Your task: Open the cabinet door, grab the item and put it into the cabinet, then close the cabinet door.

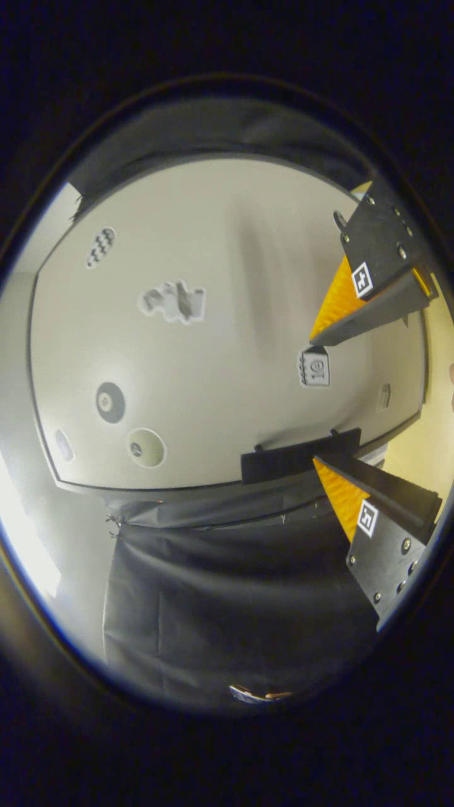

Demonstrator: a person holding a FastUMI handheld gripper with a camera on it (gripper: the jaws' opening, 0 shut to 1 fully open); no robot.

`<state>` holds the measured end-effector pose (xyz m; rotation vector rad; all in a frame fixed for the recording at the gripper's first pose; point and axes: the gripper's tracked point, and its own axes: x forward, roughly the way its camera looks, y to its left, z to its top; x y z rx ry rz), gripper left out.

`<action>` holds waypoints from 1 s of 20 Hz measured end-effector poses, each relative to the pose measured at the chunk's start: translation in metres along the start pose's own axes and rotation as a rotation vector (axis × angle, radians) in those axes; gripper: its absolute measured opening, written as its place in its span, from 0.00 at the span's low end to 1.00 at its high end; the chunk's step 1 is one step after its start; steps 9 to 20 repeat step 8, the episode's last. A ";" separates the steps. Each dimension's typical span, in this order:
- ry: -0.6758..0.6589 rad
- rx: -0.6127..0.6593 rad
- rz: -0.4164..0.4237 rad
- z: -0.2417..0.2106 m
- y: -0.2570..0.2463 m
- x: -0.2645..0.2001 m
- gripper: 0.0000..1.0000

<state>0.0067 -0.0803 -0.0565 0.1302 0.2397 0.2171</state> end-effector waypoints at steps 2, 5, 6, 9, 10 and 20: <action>-0.046 -0.089 -0.096 0.018 -0.040 -0.014 1.00; -0.076 -0.136 -0.196 0.034 -0.092 -0.036 1.00; -0.077 -0.138 -0.221 0.036 -0.108 -0.042 1.00; -0.079 -0.143 -0.267 0.038 -0.140 -0.054 1.00; -0.079 -0.143 -0.267 0.038 -0.140 -0.054 1.00; -0.079 -0.143 -0.267 0.038 -0.140 -0.054 1.00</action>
